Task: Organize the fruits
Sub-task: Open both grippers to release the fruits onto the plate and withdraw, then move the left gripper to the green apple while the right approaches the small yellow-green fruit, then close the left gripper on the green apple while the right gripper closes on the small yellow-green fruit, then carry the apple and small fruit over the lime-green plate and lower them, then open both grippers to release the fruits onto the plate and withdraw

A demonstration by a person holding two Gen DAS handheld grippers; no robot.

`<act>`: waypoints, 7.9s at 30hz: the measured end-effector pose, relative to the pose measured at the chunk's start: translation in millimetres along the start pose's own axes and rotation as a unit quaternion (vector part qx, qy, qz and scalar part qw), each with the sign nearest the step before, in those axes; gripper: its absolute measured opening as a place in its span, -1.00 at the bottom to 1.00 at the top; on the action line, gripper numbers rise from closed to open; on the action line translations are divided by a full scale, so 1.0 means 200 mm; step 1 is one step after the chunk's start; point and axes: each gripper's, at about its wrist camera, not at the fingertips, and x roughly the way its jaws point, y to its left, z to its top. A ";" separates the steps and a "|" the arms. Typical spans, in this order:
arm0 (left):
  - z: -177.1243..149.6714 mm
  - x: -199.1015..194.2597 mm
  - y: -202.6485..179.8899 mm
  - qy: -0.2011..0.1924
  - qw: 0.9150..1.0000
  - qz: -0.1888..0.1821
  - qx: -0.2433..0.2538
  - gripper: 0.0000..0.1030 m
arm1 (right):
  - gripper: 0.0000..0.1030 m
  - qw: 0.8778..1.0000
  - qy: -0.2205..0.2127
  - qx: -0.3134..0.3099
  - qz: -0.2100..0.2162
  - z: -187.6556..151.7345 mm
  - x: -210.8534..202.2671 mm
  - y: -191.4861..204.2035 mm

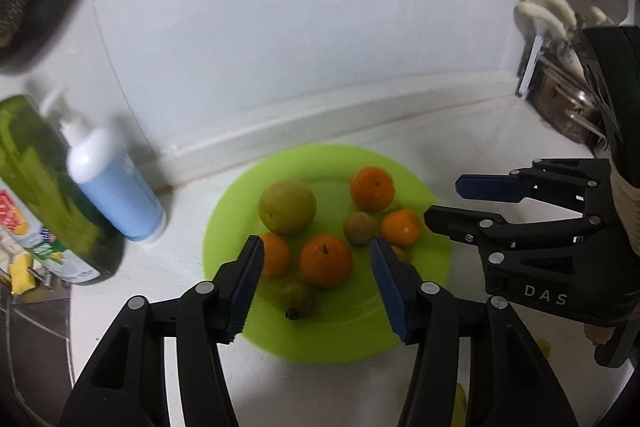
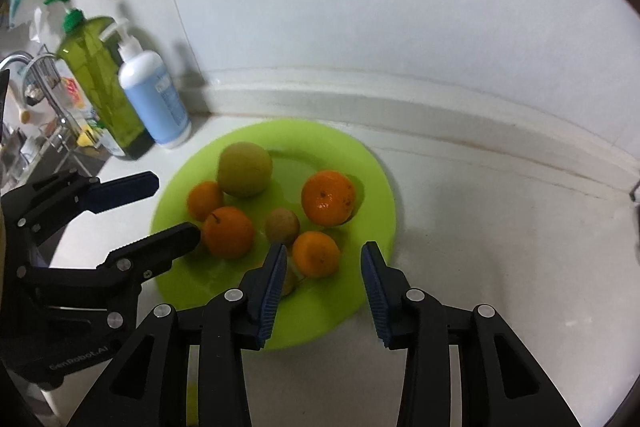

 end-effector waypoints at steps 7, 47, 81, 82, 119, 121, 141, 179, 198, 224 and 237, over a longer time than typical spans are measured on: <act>-0.03 -0.24 -0.04 -0.036 0.999 -0.004 -0.002 0.22 | 0.01 0.998 -0.058 0.002 -0.026 -0.08 -0.29 0.06; -0.60 -0.30 -0.34 -0.019 0.996 -0.041 0.076 0.43 | 0.20 0.989 -0.005 0.112 -0.096 -0.85 -0.46 0.07; -0.57 -0.08 -0.36 0.027 0.995 -0.072 0.057 -0.03 | -0.41 0.988 0.015 0.126 -0.084 -0.83 -0.31 0.05; -0.57 -0.08 -0.36 0.027 0.995 -0.072 0.056 -0.03 | -0.41 0.988 0.014 0.127 -0.083 -0.83 -0.31 0.05; -0.40 -0.54 -0.08 -0.053 0.998 -0.043 0.000 -0.03 | -0.41 0.994 -0.071 0.071 -0.044 -0.54 -0.58 0.34; -0.38 -0.55 -0.05 -0.057 0.998 -0.035 -0.001 -0.03 | -0.41 0.994 -0.074 0.067 -0.039 -0.50 -0.57 0.36; -0.14 -0.44 0.18 -0.059 0.998 -0.017 -0.011 -0.03 | -0.41 0.996 -0.078 0.037 -0.013 -0.11 -0.41 0.41; 0.07 0.30 0.37 0.037 0.999 -0.014 -0.007 -0.03 | -0.41 0.999 -0.004 0.040 -0.009 0.27 0.29 0.17; 0.06 0.40 0.37 0.055 0.998 -0.030 -0.002 -0.02 | -0.41 0.999 0.007 0.042 -0.017 0.27 0.35 0.16; 0.02 0.02 0.35 -0.006 1.000 -0.003 -0.024 0.08 | -0.14 0.998 -0.033 0.044 -0.030 0.16 0.09 0.23; -0.18 -0.48 0.30 -0.079 0.995 0.044 -0.039 0.47 | 0.26 0.989 -0.118 0.055 -0.068 -0.09 -0.39 0.42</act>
